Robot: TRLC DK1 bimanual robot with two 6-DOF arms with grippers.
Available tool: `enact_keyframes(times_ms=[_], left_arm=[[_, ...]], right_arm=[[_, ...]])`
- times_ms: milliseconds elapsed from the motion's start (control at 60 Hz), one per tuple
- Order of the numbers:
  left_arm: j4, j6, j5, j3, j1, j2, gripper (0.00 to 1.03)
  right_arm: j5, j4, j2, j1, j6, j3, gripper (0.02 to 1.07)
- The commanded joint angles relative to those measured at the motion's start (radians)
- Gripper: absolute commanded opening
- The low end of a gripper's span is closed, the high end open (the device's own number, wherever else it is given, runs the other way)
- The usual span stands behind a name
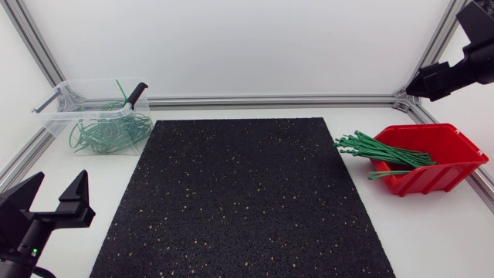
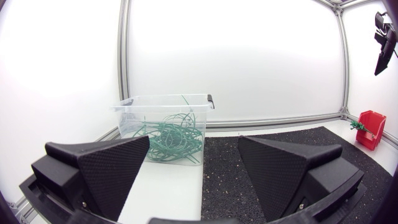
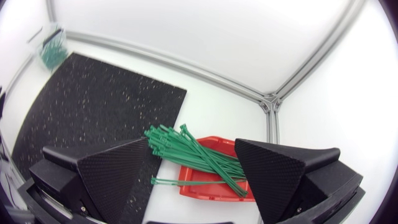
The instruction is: Take a green cable tie from the red box, thread the tail through the head to close it, then place it in the transparent bin on the left.
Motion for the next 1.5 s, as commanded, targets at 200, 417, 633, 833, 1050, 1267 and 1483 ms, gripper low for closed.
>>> enact_keyframes(times_ms=[200,417,633,833,1050,1267,1483], left_arm=[[-0.016,-0.015,-0.003,-0.039,0.002,-0.01,0.99],[-0.016,-0.015,-0.003,-0.039,0.002,-0.01,0.99],[-0.016,-0.015,-0.003,-0.039,0.0,-0.01,0.99],[-0.017,-0.015,-0.003,-0.039,0.0,-0.01,0.99],[-0.017,-0.013,-0.003,-0.039,0.0,-0.01,0.99],[-0.016,-0.015,-0.003,-0.039,-0.002,-0.01,0.99],[-0.017,-0.015,-0.003,-0.039,-0.005,-0.01,0.99]], right_arm=[[-0.045,-0.157,0.161,-0.045,-0.511,0.07,1.03],[-0.035,-0.206,0.216,-0.044,-0.825,-0.015,0.97],[-0.004,-0.208,0.214,-0.029,-1.078,-0.068,0.96],[0.025,-0.269,0.274,0.014,-1.143,-0.068,0.9],[0.048,-0.244,0.312,0.056,-1.143,-0.122,0.86],[0.065,-0.18,0.357,0.065,-1.143,-0.17,0.7],[0.067,-0.135,0.386,0.068,-1.143,-0.186,0.55]])
